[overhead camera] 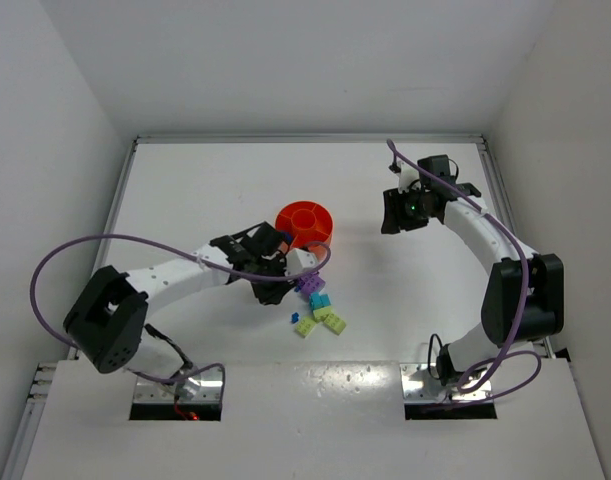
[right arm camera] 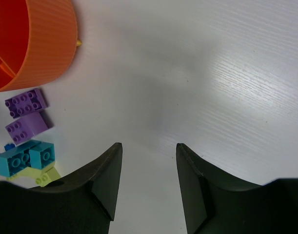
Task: Sort the legos into containers by color
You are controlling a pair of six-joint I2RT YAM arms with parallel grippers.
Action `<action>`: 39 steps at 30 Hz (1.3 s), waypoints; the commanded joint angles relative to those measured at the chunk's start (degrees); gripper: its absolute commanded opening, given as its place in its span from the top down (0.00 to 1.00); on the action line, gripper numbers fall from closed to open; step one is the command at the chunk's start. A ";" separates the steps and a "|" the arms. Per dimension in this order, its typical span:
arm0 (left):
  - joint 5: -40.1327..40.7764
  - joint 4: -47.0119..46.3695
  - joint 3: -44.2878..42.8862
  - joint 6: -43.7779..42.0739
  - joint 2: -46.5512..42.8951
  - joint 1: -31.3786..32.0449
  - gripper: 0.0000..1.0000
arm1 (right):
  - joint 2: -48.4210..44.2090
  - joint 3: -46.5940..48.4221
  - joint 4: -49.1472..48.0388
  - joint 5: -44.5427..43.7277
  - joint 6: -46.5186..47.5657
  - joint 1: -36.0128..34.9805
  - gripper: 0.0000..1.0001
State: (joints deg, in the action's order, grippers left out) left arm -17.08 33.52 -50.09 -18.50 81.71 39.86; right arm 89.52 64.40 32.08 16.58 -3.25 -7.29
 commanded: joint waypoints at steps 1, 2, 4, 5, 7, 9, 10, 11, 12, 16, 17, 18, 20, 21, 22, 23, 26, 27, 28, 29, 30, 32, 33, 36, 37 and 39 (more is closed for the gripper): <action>1.88 -4.59 -0.89 4.43 2.56 1.36 0.66 | -1.80 1.08 -0.52 0.30 -0.09 0.17 0.51; 1.88 -4.60 -0.89 4.96 2.57 1.36 0.66 | -1.80 1.08 -0.52 0.30 -0.09 0.17 0.51; 4.50 -6.96 -0.89 5.93 3.89 2.50 0.66 | -1.80 1.08 -0.52 0.30 -0.09 0.17 0.51; 5.12 -7.50 -1.41 6.80 3.89 2.51 0.66 | -1.80 1.08 -0.52 0.30 -0.09 0.17 0.51; 6.00 -8.02 -2.11 7.52 6.17 2.51 0.66 | -1.80 1.08 -0.52 0.30 -0.09 0.17 0.51; 6.01 -8.03 -3.35 8.65 8.45 2.51 0.66 | -1.80 1.08 -0.52 0.30 -0.09 0.17 0.51; 6.01 -8.03 -3.35 9.35 8.99 3.03 0.66 | -1.80 1.08 -0.52 0.30 -0.09 0.17 0.51; 6.01 -8.55 -3.96 9.36 8.99 3.03 0.66 | -1.80 1.08 -0.52 -0.23 -0.09 0.17 0.51; 5.31 -8.56 -3.97 9.97 9.77 3.03 0.66 | -1.80 1.08 -0.52 -0.23 -0.09 0.17 0.51; 4.78 -9.70 -4.49 11.03 11.01 3.56 0.65 | -1.80 1.08 -0.52 -0.23 -0.09 0.17 0.51; 4.78 -10.22 -4.49 11.03 11.71 3.56 0.65 | -1.80 1.08 -0.52 -0.23 -0.09 0.17 0.51; 4.78 -10.75 -5.02 11.55 12.24 4.08 0.65 | -1.80 1.08 -0.52 -0.23 -0.09 0.17 0.51; 4.78 -11.45 -5.02 11.56 12.24 4.09 0.65 | -1.80 1.08 -0.52 -0.23 -0.09 0.17 0.51; 4.78 -11.46 -5.02 11.56 12.85 4.61 0.64 | -1.80 1.08 -0.52 -0.23 -0.09 0.17 0.51; 4.78 -11.46 -5.02 12.08 12.86 4.62 0.64 | -1.80 1.08 -0.52 -0.23 -0.09 0.17 0.51; 4.78 -12.07 -5.02 12.09 13.55 4.62 0.64 | -1.80 1.08 -0.52 -0.23 -0.09 0.17 0.51; 4.78 -12.60 -5.55 12.61 14.96 4.62 0.64 | -1.80 1.08 -0.52 -0.23 -0.09 0.17 0.51; 4.78 -12.60 -6.07 12.61 14.97 4.62 0.63 | -1.80 1.08 -0.52 -0.23 -0.09 0.17 0.51; 5.30 -12.60 -6.08 12.61 15.75 4.62 0.61 | -1.80 1.08 -0.52 -0.23 -0.09 0.17 0.51; 5.30 -13.12 -6.60 13.14 16.45 4.62 0.58 | -1.80 1.08 -0.52 -0.23 -0.09 0.17 0.51; 6.00 -13.13 -6.60 13.14 16.46 4.62 0.57 | -1.80 1.08 -0.52 -0.23 -0.09 0.17 0.51; 6.01 -13.13 -7.13 13.14 17.25 4.62 0.55 | -1.80 1.08 -0.52 -0.23 -0.09 0.17 0.51; 6.01 -13.65 -7.13 13.66 17.95 4.62 0.55 | -1.80 1.08 -0.52 -0.23 -0.09 0.17 0.51; 7.23 -14.18 -7.66 13.67 19.09 4.62 0.54 | -1.80 1.08 -0.52 -0.23 -0.09 0.17 0.51; 7.24 -14.18 -7.66 13.67 19.10 4.62 0.54 | -1.80 1.08 -0.52 -0.23 -0.09 0.17 0.51; 7.76 -14.70 -8.19 13.67 19.71 4.62 0.54 | -1.80 1.08 -0.52 -0.23 -0.09 0.17 0.51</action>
State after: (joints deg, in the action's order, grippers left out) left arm -10.68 20.27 -57.04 -5.48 100.12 43.92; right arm 89.52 64.40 32.21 16.51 -3.25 -7.29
